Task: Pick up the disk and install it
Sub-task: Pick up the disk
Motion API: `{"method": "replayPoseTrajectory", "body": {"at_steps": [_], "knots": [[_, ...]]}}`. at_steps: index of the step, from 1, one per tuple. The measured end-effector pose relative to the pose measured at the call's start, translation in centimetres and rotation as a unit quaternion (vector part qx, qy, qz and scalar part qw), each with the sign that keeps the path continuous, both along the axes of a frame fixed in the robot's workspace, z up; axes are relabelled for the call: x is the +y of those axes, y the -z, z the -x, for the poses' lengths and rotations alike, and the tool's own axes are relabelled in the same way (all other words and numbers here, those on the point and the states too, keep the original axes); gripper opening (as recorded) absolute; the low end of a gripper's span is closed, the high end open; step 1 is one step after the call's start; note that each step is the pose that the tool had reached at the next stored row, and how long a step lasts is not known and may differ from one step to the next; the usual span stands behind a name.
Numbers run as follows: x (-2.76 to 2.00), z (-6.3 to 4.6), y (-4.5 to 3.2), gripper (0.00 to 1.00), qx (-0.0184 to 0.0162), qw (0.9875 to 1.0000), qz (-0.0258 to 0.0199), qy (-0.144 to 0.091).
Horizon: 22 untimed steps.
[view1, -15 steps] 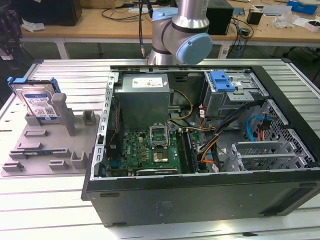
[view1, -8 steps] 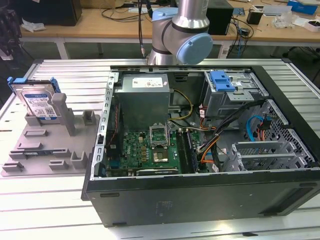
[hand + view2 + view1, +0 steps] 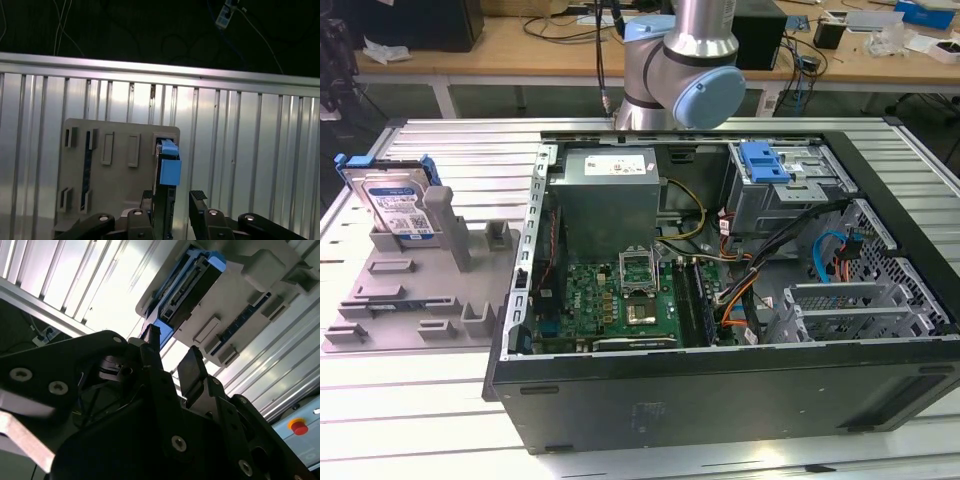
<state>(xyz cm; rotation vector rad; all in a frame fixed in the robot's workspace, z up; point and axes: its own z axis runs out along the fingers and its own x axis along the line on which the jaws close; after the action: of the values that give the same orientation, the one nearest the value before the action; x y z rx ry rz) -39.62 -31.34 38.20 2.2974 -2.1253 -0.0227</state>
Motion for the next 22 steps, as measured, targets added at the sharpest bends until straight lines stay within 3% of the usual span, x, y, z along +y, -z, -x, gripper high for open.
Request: {"method": "replayPoseTrajectory", "body": {"at_steps": [7, 22], "knots": [[0.05, 0.3, 0.15, 0.42, 0.0009, 1.0, -0.0016, 0.001], [0.05, 0.3, 1.23, 0.42, 0.002, 1.0, -0.0023, 0.004]]}}
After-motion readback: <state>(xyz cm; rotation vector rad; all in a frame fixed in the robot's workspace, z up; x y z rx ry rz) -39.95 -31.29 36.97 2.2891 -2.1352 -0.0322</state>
